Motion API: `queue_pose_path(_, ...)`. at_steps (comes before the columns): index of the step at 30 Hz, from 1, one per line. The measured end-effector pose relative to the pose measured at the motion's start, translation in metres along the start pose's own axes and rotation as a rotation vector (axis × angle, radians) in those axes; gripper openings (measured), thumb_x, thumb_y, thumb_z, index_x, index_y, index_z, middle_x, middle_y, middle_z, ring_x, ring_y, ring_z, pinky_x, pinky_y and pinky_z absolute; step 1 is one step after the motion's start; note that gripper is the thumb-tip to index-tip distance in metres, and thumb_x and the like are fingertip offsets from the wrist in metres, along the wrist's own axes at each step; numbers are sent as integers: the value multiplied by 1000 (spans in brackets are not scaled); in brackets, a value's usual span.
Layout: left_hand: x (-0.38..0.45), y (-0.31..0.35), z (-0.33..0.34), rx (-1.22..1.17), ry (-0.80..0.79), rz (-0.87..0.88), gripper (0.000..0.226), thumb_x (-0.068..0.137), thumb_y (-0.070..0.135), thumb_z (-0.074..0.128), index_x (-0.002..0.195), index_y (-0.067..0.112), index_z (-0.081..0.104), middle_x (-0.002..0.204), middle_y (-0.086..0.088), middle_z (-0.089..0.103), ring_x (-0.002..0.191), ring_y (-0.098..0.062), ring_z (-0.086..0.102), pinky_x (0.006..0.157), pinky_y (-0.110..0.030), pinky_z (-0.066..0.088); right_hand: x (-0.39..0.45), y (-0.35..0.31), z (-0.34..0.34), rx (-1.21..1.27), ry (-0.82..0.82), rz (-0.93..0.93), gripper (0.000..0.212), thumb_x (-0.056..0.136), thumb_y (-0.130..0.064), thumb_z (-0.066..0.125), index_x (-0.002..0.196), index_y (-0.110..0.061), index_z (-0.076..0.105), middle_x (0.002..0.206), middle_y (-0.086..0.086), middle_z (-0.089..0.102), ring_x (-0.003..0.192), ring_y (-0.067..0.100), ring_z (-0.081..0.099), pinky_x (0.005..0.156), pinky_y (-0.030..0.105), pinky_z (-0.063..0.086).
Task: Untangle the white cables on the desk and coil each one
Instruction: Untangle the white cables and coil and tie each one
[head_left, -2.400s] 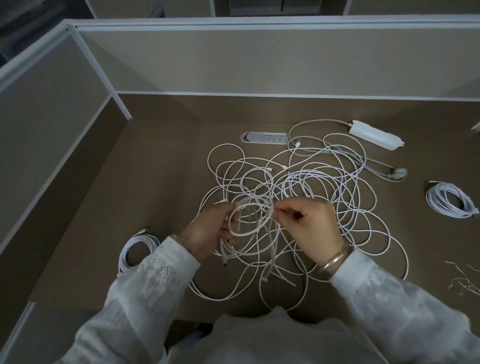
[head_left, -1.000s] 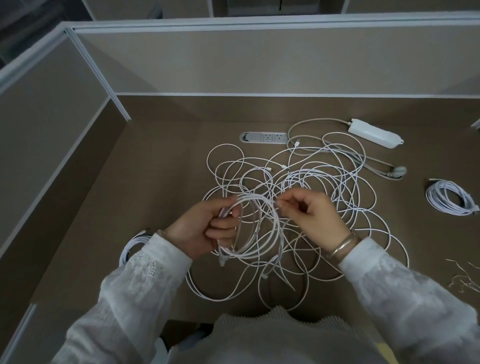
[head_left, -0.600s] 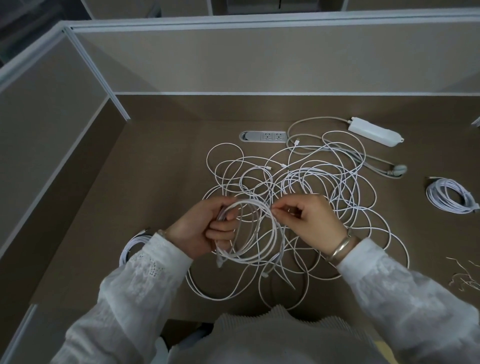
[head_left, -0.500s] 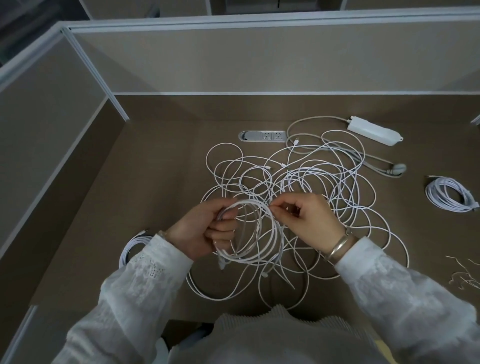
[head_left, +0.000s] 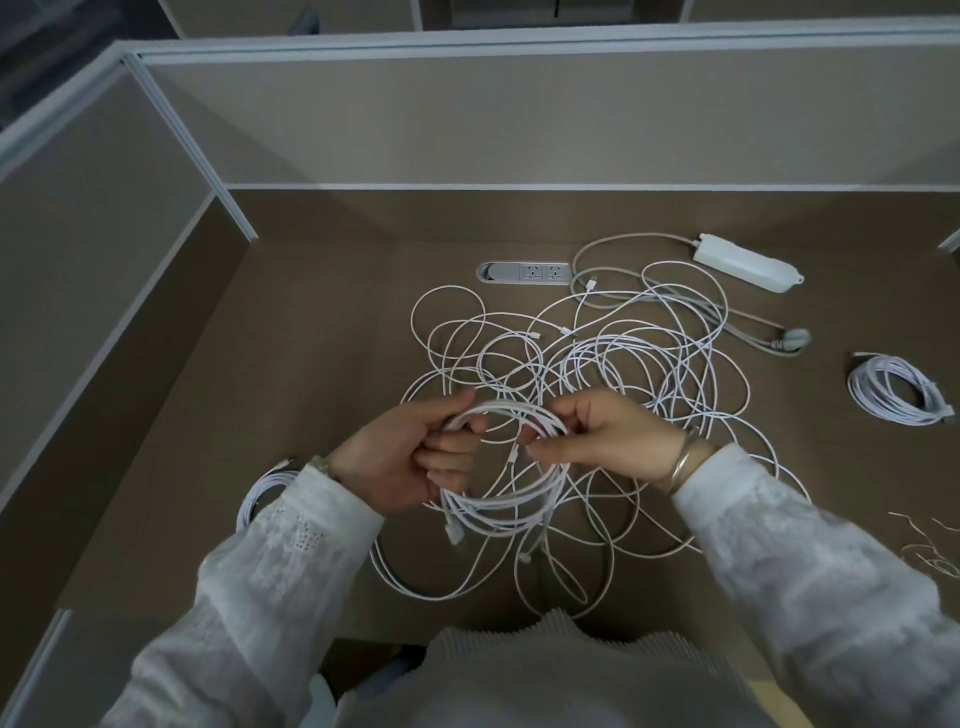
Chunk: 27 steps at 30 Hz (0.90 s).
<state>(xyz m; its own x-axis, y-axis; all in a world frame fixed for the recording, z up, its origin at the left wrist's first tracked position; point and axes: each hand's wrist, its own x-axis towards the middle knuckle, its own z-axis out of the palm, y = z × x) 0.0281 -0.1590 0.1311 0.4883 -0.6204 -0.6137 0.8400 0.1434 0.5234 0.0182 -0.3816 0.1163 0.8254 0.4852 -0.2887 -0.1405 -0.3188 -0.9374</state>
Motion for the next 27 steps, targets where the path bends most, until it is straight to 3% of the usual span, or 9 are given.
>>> queue_pose_path(3, 0, 0, 1, -10, -8, 37, 29, 94, 32, 44, 71, 14, 50, 55, 9, 9, 41, -6, 6, 32, -14, 22, 2, 4, 3, -61, 26, -28, 16, 82, -13, 72, 97, -8, 70, 83, 6, 72, 68, 1, 62, 64, 11, 45)
queue_pose_path(6, 2, -2, 5, -80, -9, 78, 26, 91, 30, 45, 69, 17, 44, 56, 9, 8, 41, -6, 5, 29, -14, 20, 3, 3, 8, 4, 32, -37, 7, 89, -16, 63, 91, -11, 67, 86, 3, 72, 80, 8, 65, 75, 15, 48)
queue_pose_path(8, 4, -5, 3, -105, -10, 82, 28, 91, 31, 45, 66, 18, 43, 55, 10, 8, 40, -6, 4, 30, -15, 21, 3, 2, 11, 48, -19, -37, 16, 95, -20, 54, 87, -13, 66, 86, 3, 73, 85, 14, 64, 81, 22, 49)
queue_pose_path(12, 5, -8, -7, -150, -20, 49, 32, 93, 30, 44, 63, 18, 47, 50, 10, 11, 40, -6, 5, 32, -16, 20, 2, 4, 10, 15, -7, 32, 23, 91, -41, 58, 94, -19, 62, 93, 16, 71, 62, 18, 50, 52, 24, 43)
queue_pose_path(17, 1, -8, -10, -134, 10, 28, 32, 92, 29, 44, 63, 17, 48, 51, 10, 11, 39, -5, 5, 31, -15, 15, 5, 7, 12, -87, 58, 35, 12, 89, -40, 58, 99, -33, 56, 64, -14, 65, 54, 1, 53, 54, 20, 45)
queue_pose_path(20, 2, -10, -7, -99, 16, 13, 31, 91, 30, 46, 63, 17, 47, 49, 9, 12, 36, -5, 7, 29, -15, 18, 10, 10, 15, -193, 76, -23, 14, 88, -34, 64, 97, -24, 65, 82, 4, 70, 68, 17, 62, 68, 35, 51)
queue_pose_path(24, 6, -14, -2, -57, -6, 4, 37, 96, 38, 42, 65, 18, 46, 42, 10, 19, 28, -2, 19, 30, -15, 18, 15, 12, 25, -439, 127, -64, 13, 90, -17, 60, 101, -11, 64, 88, 1, 66, 84, 18, 62, 79, 33, 47)
queue_pose_path(25, 6, -14, -1, -66, -16, 9, 38, 96, 39, 42, 65, 18, 45, 41, 10, 19, 28, -1, 19, 31, -15, 18, 15, 11, 26, -397, 108, -68, 12, 93, -14, 56, 101, -8, 63, 85, 1, 66, 81, 16, 62, 78, 31, 47)
queue_pose_path(27, 5, -14, 2, -99, -19, 38, 39, 94, 39, 44, 60, 20, 42, 40, 10, 20, 30, -3, 14, 32, -16, 22, 13, 7, 26, -53, 5, -44, 12, 95, -12, 53, 98, -5, 62, 75, 3, 66, 75, 15, 64, 77, 27, 48)
